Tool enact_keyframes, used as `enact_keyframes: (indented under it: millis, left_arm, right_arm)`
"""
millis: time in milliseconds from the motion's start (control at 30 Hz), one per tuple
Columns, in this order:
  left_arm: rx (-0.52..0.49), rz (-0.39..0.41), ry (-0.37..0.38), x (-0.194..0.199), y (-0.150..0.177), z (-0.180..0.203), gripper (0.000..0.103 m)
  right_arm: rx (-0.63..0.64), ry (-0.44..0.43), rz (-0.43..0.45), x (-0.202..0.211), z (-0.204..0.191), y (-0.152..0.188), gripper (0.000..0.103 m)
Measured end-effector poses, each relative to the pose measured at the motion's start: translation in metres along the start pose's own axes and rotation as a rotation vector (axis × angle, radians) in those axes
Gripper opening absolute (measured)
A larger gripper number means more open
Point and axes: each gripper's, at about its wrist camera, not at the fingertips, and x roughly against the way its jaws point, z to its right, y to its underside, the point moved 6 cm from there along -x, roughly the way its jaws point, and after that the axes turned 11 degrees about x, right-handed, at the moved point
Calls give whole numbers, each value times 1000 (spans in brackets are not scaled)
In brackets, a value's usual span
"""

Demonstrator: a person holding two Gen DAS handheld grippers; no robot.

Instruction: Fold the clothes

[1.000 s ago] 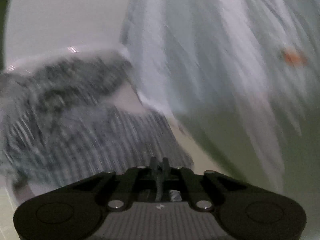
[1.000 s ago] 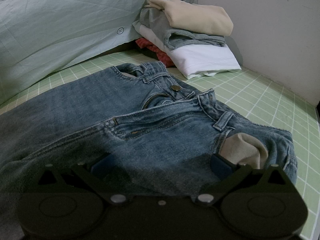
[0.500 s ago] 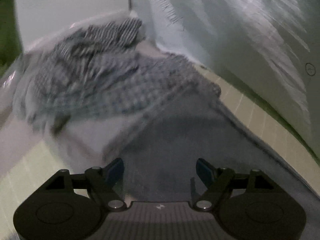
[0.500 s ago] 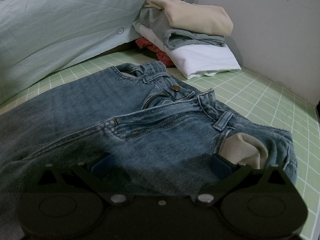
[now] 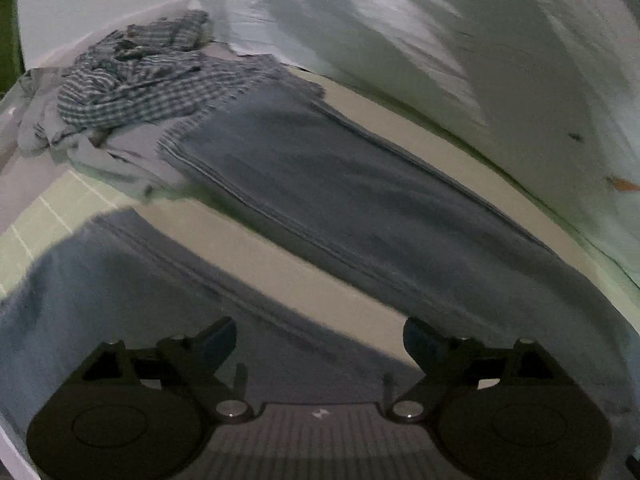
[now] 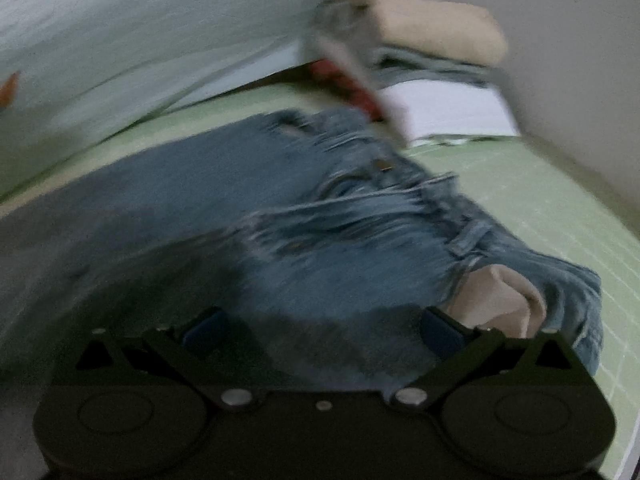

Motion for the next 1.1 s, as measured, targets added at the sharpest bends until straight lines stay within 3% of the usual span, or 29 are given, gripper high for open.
enact_keyframes:
  millis: [133, 333, 500, 667, 833, 1000, 1100]
  left_arm:
    - [-54, -19, 12, 15, 29, 12, 91]
    - [-66, -43, 0, 32, 69, 14, 91]
    - [-85, -74, -27, 44, 98, 8, 92]
    - [-82, -100, -60, 51, 112, -8, 92]
    - [-79, -106, -78, 56, 114, -22, 92]
    - [-52, -113, -88, 58, 104, -42, 92]
    - [-30, -105, -89, 59, 93, -54, 92]
  right_arm:
    - [69, -124, -9, 20, -3, 8, 103]
    - [4, -220, -37, 50, 17, 23, 103]
    - [17, -155, -10, 74, 41, 36, 103]
    - [-40, -121, -67, 74, 61, 52, 103]
    - [-100, -138, -135, 68, 64, 71, 103]
    - [-81, -132, -118, 65, 50, 69, 103]
    - [-75, -83, -119, 61, 42, 67, 103]
